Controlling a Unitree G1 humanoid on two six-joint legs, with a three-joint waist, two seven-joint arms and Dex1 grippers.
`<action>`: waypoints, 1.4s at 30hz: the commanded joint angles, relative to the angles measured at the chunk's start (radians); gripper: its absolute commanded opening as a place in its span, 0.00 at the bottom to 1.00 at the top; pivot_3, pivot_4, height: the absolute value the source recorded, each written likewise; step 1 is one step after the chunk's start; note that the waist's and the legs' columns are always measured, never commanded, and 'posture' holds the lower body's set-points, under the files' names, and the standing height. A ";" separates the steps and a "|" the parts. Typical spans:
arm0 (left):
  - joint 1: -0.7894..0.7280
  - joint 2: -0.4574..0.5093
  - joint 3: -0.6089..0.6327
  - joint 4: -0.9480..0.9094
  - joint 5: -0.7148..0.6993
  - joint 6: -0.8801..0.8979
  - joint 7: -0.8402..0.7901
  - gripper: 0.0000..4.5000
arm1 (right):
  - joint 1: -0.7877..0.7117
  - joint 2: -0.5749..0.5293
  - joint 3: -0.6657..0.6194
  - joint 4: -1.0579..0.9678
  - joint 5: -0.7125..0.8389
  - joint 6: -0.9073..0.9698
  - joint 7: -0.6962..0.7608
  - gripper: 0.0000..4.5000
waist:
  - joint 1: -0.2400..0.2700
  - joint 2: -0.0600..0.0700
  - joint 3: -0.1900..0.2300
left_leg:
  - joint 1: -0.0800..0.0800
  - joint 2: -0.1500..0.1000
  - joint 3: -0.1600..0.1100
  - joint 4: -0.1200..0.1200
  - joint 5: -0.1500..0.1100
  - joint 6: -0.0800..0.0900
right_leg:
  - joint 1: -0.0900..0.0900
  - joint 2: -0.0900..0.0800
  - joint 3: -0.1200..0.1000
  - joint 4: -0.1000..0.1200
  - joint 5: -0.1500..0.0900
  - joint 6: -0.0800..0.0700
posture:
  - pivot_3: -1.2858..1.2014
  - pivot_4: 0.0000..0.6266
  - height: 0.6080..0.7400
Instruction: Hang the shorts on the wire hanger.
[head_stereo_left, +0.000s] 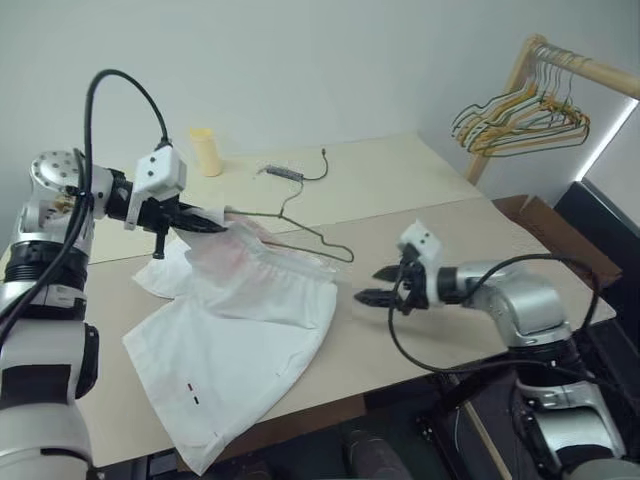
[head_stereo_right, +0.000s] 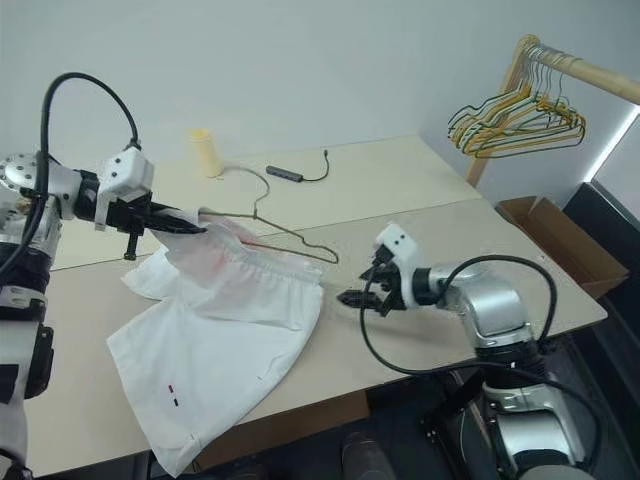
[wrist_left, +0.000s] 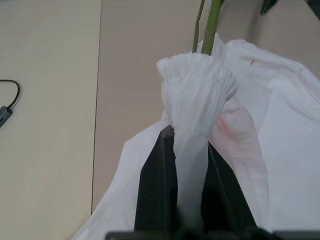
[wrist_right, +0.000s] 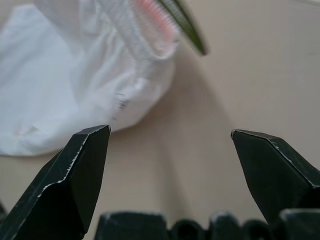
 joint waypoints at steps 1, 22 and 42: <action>-0.024 0.009 0.039 -0.040 -0.033 0.019 -0.004 0.00 | -0.020 0.037 -0.011 0.034 0.014 -0.032 -0.049 1.00 | 0.001 0.000 0.000 | 0.000 0.000 0.000 0.000 0.000 0.000 | 0.000 0.000 0.000 0.000 0.000 0.000 | 0.45 0.00 1.00; 0.023 0.016 0.101 -0.123 -0.044 0.087 0.016 0.00 | -0.072 0.148 -0.027 0.206 0.044 -0.093 -0.155 0.01 | 0.005 0.000 0.000 | -0.015 -0.001 -0.001 0.009 0.000 0.000 | -0.015 -0.001 0.000 0.014 0.001 0.000 | 0.45 0.00 1.00; 0.108 0.099 0.053 -0.138 -0.041 0.066 0.025 0.00 | -0.024 -0.066 0.006 0.175 -0.112 -0.432 -0.153 0.01 | -0.002 0.000 0.000 | -0.015 -0.001 -0.001 0.010 0.000 0.000 | -0.015 -0.001 0.000 0.013 0.000 0.000 | 0.45 0.00 1.00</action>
